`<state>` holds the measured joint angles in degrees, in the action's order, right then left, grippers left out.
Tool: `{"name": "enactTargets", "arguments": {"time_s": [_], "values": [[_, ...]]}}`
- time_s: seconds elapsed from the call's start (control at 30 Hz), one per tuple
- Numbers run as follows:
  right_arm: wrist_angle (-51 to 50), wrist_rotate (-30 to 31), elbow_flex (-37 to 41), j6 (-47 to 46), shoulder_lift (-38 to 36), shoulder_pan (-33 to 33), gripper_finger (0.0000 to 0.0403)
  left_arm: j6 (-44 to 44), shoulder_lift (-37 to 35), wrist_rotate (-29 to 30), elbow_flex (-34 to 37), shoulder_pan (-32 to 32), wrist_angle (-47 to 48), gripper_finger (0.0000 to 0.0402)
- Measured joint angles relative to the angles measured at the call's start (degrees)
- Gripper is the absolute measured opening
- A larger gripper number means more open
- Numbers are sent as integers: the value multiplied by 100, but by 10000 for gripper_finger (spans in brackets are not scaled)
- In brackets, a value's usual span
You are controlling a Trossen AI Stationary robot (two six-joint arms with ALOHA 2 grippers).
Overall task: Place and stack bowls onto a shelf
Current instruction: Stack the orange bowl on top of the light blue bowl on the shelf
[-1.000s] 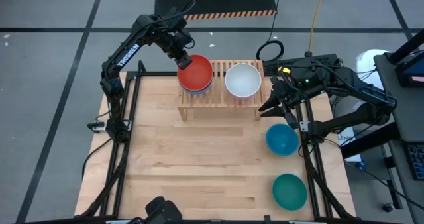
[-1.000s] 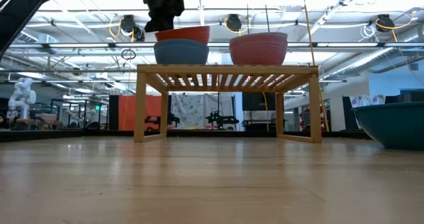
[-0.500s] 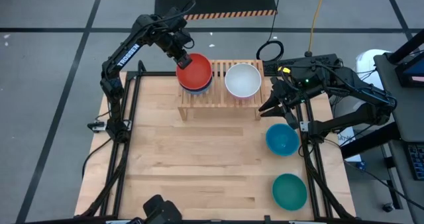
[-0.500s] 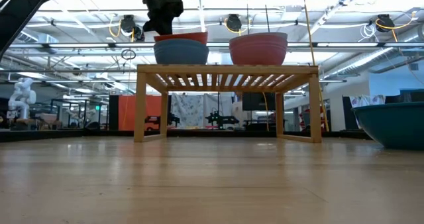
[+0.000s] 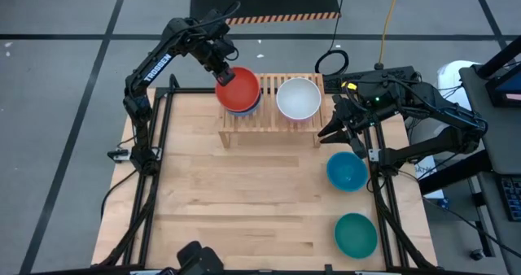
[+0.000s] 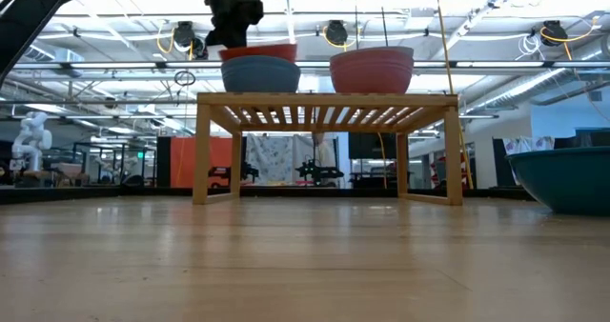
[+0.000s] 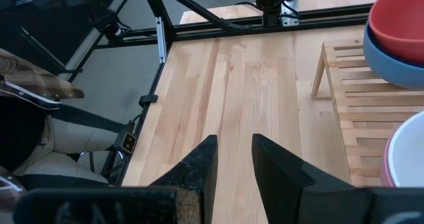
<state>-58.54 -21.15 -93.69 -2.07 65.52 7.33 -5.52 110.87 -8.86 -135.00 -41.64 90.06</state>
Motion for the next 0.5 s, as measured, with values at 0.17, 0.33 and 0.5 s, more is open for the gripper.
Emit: {"name": "enactTargets", "arguments": {"time_s": [0.17, 0.33, 0.5], "values": [[0, 0, 0, 0, 0, 0, 86, -19, 0, -184, 0, 34, -2, 42], [0, 0, 0, 0, 0, 0, 86, -82, 0, -163, 0, 87, -4, 42], [2, 2, 0, 98, 0, 0, 86, -191, 0, -158, 0, 169, -9, 42]]}}
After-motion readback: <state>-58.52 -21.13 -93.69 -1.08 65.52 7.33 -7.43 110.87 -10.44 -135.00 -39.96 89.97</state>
